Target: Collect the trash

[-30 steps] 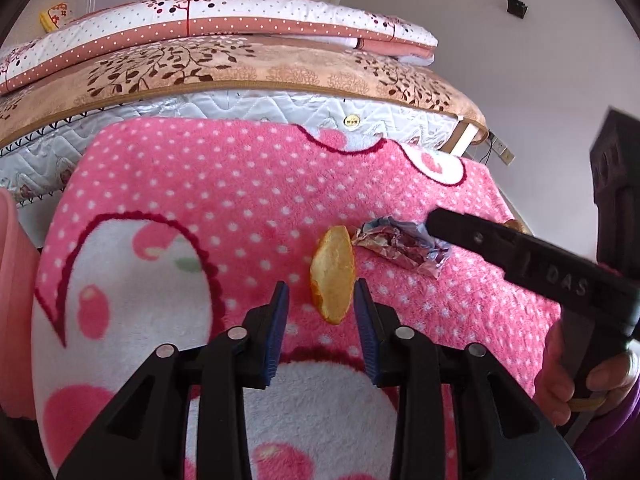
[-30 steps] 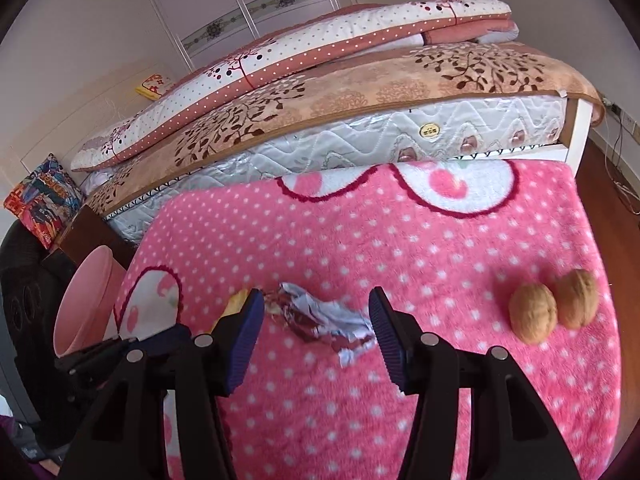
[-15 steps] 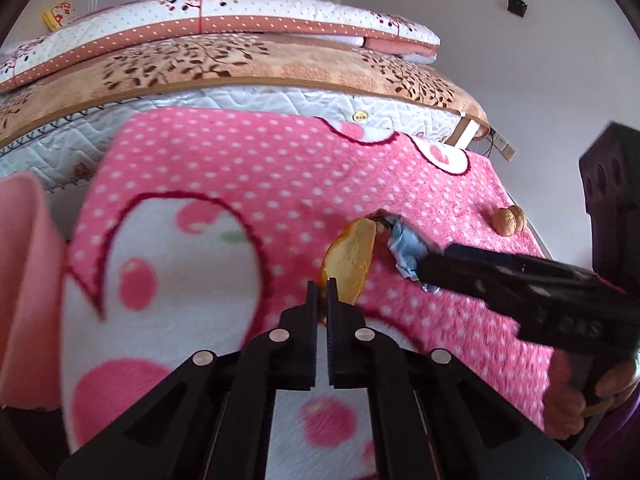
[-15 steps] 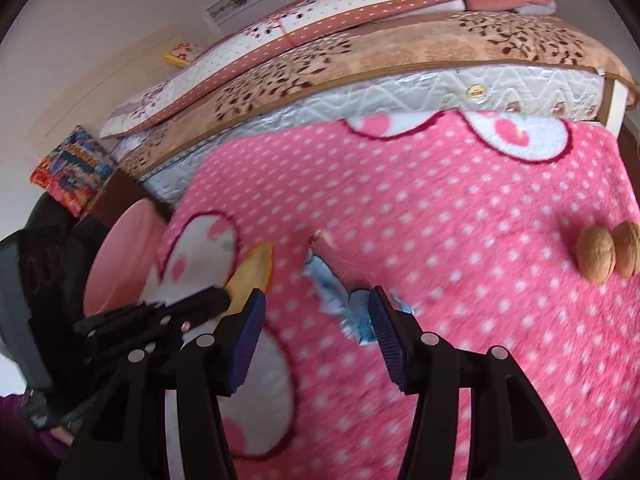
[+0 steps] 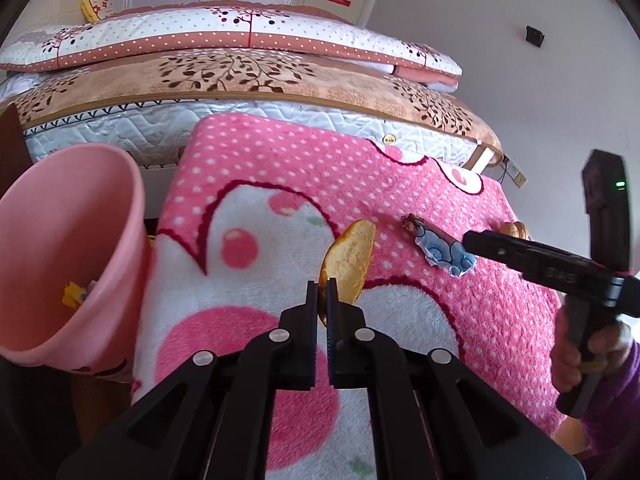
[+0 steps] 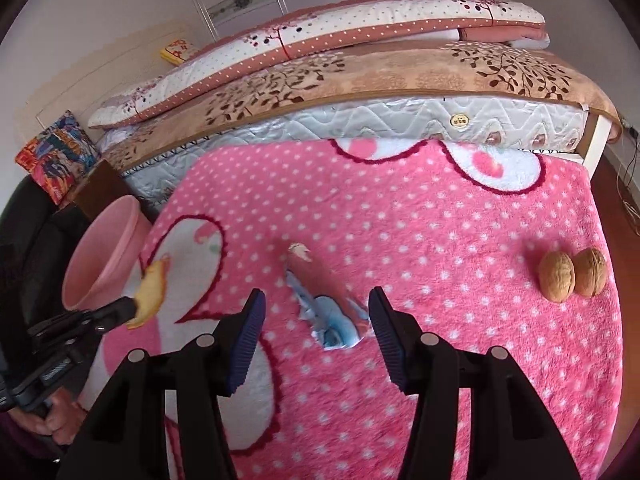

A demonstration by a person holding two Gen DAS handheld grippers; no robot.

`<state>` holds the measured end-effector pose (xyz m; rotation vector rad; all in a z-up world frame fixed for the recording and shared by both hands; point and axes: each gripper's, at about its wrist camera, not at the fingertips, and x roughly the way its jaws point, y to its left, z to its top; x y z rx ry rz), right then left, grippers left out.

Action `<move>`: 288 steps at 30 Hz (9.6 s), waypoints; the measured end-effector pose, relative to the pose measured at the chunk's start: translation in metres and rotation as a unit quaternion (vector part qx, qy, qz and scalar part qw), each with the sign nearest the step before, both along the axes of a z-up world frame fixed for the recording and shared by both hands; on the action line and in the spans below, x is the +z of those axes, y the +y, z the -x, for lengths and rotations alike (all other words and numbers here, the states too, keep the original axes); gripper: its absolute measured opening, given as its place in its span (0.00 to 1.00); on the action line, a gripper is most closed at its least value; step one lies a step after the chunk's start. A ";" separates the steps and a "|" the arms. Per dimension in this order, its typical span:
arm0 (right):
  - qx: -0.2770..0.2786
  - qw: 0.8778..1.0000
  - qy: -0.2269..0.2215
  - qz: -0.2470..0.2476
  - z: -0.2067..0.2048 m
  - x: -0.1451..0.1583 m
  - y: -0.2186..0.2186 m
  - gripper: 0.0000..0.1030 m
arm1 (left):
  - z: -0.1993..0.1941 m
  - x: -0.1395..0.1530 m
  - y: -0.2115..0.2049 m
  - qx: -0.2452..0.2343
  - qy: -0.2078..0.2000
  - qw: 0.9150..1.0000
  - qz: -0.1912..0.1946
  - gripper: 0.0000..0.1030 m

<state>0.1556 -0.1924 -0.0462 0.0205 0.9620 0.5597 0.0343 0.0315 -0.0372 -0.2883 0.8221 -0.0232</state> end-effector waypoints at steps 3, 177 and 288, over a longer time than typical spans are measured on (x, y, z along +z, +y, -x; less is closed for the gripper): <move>0.003 1.000 0.001 0.018 -0.005 -0.007 0.007 0.52 | 0.004 0.004 0.003 0.005 -0.005 1.000 0.002 0.03; 0.109 0.985 -0.127 -0.035 0.119 0.055 0.162 0.68 | 0.067 0.049 0.089 0.168 -0.057 0.980 -0.088 0.38; 0.063 0.988 -0.117 -0.074 0.118 0.061 0.148 0.70 | 0.065 0.045 0.081 0.155 -0.067 0.979 -0.111 0.38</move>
